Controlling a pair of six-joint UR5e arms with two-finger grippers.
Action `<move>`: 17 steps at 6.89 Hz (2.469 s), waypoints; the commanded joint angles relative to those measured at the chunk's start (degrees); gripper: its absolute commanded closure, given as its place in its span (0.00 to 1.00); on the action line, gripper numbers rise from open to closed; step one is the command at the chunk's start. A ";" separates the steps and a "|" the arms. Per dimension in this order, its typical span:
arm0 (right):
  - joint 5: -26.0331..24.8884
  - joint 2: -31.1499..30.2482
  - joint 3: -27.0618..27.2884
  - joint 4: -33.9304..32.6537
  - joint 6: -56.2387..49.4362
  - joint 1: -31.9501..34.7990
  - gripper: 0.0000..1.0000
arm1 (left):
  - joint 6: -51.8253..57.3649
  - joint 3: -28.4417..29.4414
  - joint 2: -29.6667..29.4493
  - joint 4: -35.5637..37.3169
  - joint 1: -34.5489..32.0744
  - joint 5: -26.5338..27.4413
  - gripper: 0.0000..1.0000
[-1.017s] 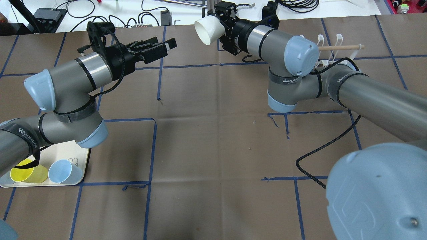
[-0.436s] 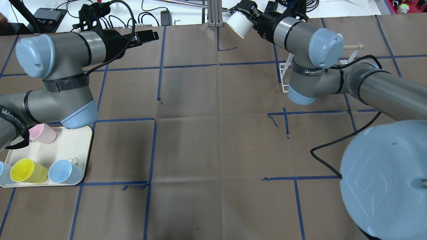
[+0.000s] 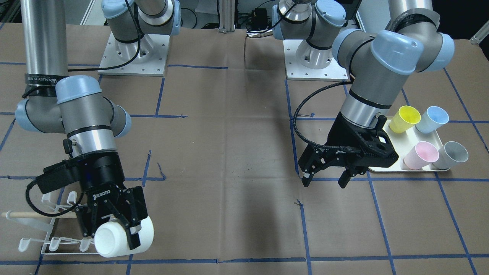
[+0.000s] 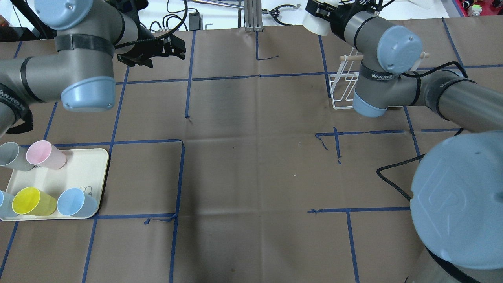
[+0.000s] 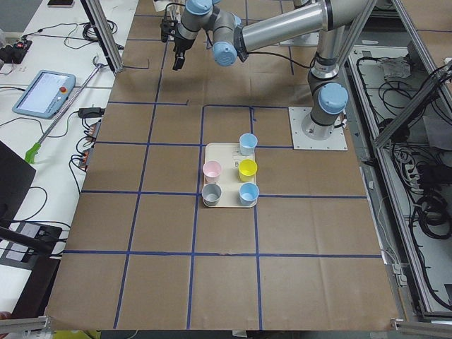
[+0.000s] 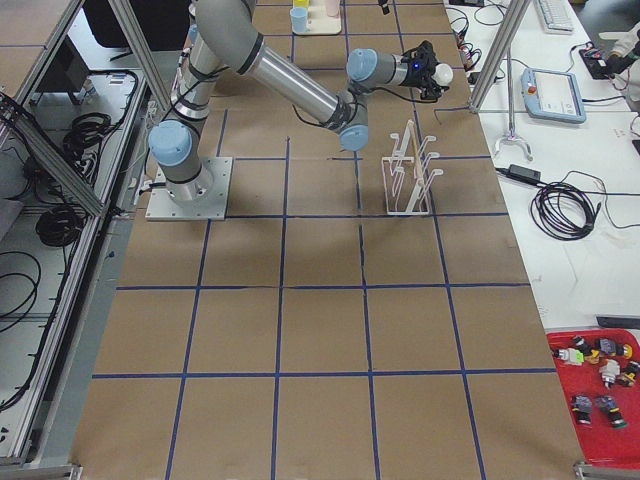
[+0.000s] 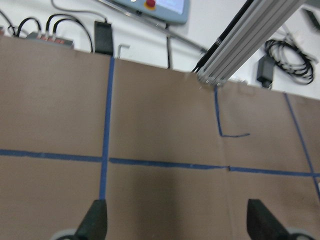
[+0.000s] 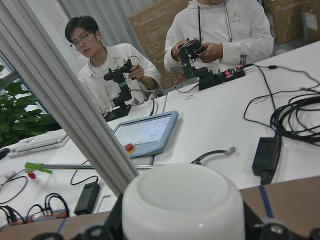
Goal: Transfer IKEA cup to right arm and place on rack
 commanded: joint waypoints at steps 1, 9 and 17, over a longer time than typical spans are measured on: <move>-3.81 0.44 -1.22 -2.68 -15.53 -3.26 0.71 | 1.61 7.07 2.53 -23.47 -2.78 8.55 0.02; -8.93 7.91 0.00 -15.53 -16.73 -3.27 0.69 | 12.34 7.89 10.45 -35.79 1.44 7.52 0.01; -9.02 8.62 3.25 -15.62 -16.56 -3.27 0.63 | 38.94 -12.83 25.64 -35.44 30.57 8.05 0.01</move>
